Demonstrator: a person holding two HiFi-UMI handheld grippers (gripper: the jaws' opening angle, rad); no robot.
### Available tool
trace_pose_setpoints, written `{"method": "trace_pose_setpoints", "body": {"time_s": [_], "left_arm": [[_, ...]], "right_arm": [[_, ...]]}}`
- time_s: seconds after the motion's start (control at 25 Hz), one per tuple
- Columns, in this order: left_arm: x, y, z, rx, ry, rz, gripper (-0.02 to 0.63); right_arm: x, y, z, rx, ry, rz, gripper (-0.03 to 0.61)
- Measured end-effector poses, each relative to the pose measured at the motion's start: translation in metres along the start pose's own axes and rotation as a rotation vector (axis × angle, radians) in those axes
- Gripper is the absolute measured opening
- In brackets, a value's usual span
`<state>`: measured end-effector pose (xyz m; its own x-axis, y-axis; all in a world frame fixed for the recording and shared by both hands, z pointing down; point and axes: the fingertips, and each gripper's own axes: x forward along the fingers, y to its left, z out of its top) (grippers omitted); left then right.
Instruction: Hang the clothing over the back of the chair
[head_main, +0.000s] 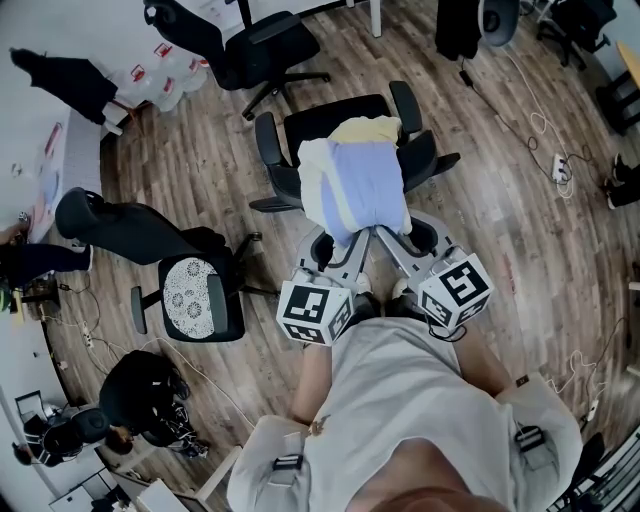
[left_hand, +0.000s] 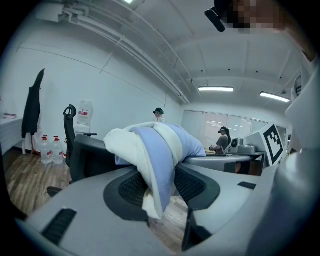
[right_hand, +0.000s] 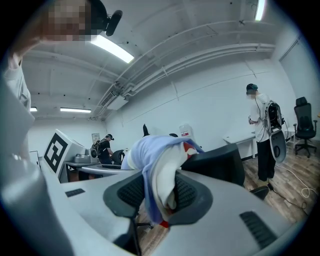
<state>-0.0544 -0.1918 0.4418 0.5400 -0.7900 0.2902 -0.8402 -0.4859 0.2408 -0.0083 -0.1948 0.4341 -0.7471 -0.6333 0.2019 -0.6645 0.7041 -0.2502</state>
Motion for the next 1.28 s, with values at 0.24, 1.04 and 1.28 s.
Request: {"method": "trace_pose_setpoints", "body": {"time_s": [0.24, 1.04, 1.28], "left_arm": [[-0.001, 0.0, 0.0, 0.006, -0.004, 0.004, 0.164], [-0.011, 0.004, -0.002, 0.007, -0.011, 0.035, 0.259], [-0.024, 0.004, -0.004, 0.005, -0.02, 0.059, 0.267]], "right_arm": [[0.0, 0.0, 0.0, -0.004, 0.006, -0.004, 0.132], [-0.006, -0.001, -0.001, -0.053, 0.04, -0.015, 0.247], [-0.014, 0.0, 0.001, -0.058, 0.028, -0.018, 0.278]]}}
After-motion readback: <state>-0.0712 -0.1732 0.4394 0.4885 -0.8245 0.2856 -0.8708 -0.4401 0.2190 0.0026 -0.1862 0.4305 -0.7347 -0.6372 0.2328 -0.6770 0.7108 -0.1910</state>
